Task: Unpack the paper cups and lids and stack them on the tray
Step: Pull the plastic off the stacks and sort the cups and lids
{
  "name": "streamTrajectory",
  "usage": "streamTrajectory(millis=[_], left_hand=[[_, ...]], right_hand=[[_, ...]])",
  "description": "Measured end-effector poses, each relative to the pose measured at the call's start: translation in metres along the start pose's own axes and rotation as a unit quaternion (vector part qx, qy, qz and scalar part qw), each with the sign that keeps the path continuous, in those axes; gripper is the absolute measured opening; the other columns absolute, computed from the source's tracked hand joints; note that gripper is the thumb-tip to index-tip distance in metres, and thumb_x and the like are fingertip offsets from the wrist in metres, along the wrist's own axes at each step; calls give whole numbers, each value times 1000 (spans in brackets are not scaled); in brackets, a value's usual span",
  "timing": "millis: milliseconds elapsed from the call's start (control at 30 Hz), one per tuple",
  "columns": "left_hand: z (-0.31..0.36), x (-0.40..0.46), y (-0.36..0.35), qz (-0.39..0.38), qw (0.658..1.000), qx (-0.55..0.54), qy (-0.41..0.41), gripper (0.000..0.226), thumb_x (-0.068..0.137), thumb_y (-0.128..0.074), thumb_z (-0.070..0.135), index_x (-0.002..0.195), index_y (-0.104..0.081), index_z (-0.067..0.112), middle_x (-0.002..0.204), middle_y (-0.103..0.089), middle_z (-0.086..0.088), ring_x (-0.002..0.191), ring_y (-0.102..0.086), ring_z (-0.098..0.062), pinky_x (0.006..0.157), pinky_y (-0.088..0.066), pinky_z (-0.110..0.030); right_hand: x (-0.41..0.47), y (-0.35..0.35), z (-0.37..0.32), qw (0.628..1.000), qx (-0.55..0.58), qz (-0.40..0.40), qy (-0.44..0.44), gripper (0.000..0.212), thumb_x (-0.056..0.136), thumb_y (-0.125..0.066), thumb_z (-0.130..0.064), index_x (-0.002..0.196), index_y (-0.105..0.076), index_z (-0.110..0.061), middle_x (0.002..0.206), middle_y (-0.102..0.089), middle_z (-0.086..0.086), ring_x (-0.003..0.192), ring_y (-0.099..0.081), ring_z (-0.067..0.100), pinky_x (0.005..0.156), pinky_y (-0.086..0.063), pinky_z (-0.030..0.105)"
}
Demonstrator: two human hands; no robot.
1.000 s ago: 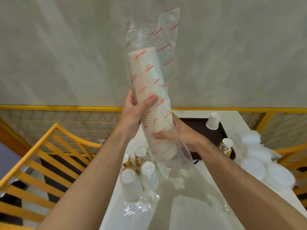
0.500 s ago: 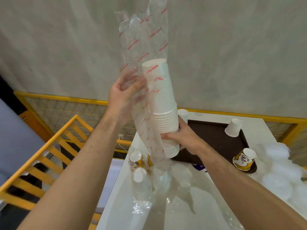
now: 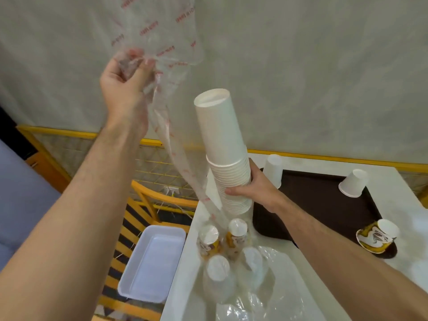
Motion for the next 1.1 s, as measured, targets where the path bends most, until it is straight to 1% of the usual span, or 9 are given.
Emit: streamTrajectory(millis=[200,333,533,733,833,900,1000,1033,1100], left_hand=[[-27,25,30,-19,999,51,3,22,83,-75,3,92,-59,16,79,-65,0,67,-63,-20,60,-44,-33],[-62,25,48,-14,994,101,34,23,82,-75,4,93,-60,18,81,-67,6,77,-64,-17,70,-49,-37],[-85,21,57,-45,986,147,57,22,82,-77,6,96,-64,18,87,-69,5,87,-66,-20,76,-55,-44],[-72,12,41,-83,981,173,31,25,86,-72,-1,107,-63,7,87,-64,-2,81,-69,-7,69,-55,-25],[-58,7,32,-100,976,191,17,23,86,-73,1,105,-67,13,83,-66,5,82,-70,-5,70,-53,-20],[-46,3,25,-118,974,196,3,23,85,-74,2,101,-68,18,81,-64,8,84,-70,-9,70,-53,-21],[-20,-6,9,-151,968,199,-32,24,84,-75,3,99,-68,21,90,-63,-1,82,-65,-14,69,-53,-24],[-10,-10,3,-161,967,193,-46,24,83,-75,3,98,-67,20,92,-63,-3,81,-65,-14,68,-52,-24],[12,-18,-12,-178,966,174,-68,25,82,-75,2,97,-66,20,90,-62,-1,79,-63,-18,65,-50,-27]], right_hand=[[29,-11,24,999,15,34,-14,97,61,-96,-31,137,-37,-42,127,-60,-16,118,-58,3,103,-50,38],[39,-22,54,999,1,21,-37,105,55,-98,-39,139,-35,-40,130,-59,-13,123,-57,8,104,-50,46],[44,-34,87,998,2,-1,-65,105,57,-97,-31,140,-34,-40,129,-58,-14,122,-56,7,103,-51,40],[40,-40,113,994,8,-9,-108,116,49,-100,-36,142,-32,-43,130,-59,-15,122,-56,8,106,-50,41],[36,-41,116,991,20,-30,-131,121,47,-101,-37,145,-29,-42,133,-57,-16,126,-54,8,109,-47,41],[32,-41,109,988,9,-64,-142,128,49,-100,-38,149,-20,-43,139,-51,-15,132,-49,11,112,-44,40],[26,-27,84,983,-39,-85,-160,141,49,-99,-41,153,-3,-45,154,-34,-10,143,-35,17,119,-33,43],[23,-17,68,984,-60,-66,-154,141,50,-98,-43,155,-4,-43,159,-27,-8,146,-30,18,120,-29,43],[12,7,23,991,-72,15,-109,124,62,-93,-41,157,-13,-36,163,-19,-10,145,-23,12,118,-26,37]])
Point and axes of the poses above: each hand's wrist, its own x-axis towards the middle knuckle, its own y-axis out of the back of the hand, z = x × y, the point moved 5 cm from there along x, towards the middle knuckle
